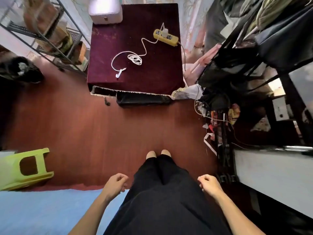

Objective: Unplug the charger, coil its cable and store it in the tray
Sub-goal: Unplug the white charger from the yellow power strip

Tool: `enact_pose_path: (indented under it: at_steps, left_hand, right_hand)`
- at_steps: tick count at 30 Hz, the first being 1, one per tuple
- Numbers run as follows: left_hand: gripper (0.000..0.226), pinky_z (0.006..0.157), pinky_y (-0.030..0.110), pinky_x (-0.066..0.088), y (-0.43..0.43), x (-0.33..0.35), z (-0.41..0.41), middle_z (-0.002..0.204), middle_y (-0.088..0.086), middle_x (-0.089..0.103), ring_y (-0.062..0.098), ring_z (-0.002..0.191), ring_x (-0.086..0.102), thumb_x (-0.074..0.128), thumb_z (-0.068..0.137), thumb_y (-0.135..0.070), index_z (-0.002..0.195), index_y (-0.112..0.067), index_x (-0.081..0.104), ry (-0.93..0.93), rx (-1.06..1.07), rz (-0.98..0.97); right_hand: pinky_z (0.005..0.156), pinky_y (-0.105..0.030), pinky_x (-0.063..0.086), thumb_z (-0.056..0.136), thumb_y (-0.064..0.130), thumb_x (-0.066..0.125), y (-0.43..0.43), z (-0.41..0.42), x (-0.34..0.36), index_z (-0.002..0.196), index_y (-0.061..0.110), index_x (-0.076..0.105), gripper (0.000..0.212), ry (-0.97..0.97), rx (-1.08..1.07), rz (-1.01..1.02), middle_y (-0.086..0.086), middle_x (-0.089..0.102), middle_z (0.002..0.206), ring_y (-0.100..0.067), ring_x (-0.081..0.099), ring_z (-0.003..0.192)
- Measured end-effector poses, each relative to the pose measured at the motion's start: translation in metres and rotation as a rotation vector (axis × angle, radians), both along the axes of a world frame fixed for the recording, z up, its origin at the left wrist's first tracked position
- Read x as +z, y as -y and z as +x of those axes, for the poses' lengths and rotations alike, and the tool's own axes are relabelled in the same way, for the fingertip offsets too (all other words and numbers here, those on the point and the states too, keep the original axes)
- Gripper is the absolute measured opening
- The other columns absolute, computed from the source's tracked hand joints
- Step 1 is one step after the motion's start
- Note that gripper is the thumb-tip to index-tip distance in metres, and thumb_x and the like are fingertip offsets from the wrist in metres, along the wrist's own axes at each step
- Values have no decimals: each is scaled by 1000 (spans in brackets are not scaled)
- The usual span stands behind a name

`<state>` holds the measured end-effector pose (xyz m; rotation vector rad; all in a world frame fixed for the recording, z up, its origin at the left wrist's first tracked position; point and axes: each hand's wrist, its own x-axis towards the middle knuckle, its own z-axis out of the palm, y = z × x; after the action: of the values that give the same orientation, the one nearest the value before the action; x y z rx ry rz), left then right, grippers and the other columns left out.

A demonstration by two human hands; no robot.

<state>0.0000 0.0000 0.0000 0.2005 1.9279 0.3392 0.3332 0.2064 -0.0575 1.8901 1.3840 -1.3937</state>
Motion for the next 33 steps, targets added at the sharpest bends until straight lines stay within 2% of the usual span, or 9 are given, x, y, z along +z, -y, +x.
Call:
enact_pose_path:
  at_steps: [6,11,15,17,23,25,27,29,33]
  left_hand:
    - [18,47,13,44,5,8,-16,83,7,67,10,60,59,52,103,-14,94,-7,66,-27,69,-43]
    - [21,59,23,47,2,5,-59,90,12,69,19,71,60,50,104,-20,99,-6,64,-21,100,-134]
    - [18,45,19,37,-16,-2,-101,70,13,64,20,54,52,54,100,-8,92,4,66,-15,159,-132]
    - [18,38,16,34,-36,-4,-126,61,10,57,17,45,46,54,98,-1,84,2,65,-16,151,-121]
    - [22,45,23,36,-123,-16,-191,51,-3,56,10,38,45,54,96,-6,75,-10,62,-6,-45,-47]
    - [21,47,24,37,-157,-16,-208,55,-3,59,10,42,49,55,96,-9,76,-12,62,3,-79,2]
    - [21,50,25,40,-194,-16,-225,61,-1,61,12,48,50,56,97,-10,77,-14,63,21,-57,72]
    - [22,49,23,42,-229,-15,-242,63,1,61,10,47,50,57,99,-9,78,-14,62,39,-13,131]
    - [16,40,12,40,-285,-13,-268,72,6,62,-4,38,51,56,101,-10,87,-9,63,42,40,183]
  right_hand:
    - [68,-30,50,98,21,63,-59,-71,5,81,18,73,21,-76,103,75,1,73,67,-17,64,59]
    - [69,-30,51,100,24,62,-111,-140,14,88,22,74,17,-196,70,175,-1,75,76,-14,65,64]
    - [68,-28,50,101,25,62,-140,-184,18,91,21,74,16,-217,66,196,-1,75,78,-14,65,66]
    - [69,-29,51,101,24,63,-149,-197,17,91,20,74,16,-198,62,191,-2,75,79,-15,65,66]
    - [71,-31,50,100,23,65,-156,-205,16,82,21,76,21,-55,17,151,1,75,75,-17,67,69]
    - [75,-31,51,100,22,66,-154,-202,17,81,21,76,21,-2,18,112,0,77,80,-17,69,75]
    - [86,-34,53,101,19,66,-158,-201,15,90,18,80,18,38,8,56,-5,80,95,-24,72,93]
    - [91,-35,53,102,18,66,-167,-203,13,98,13,80,16,75,-3,16,-9,80,105,-30,72,107]
    - [92,-36,52,103,21,67,-200,-219,7,98,14,80,16,110,-24,-11,-13,79,110,-32,70,111]
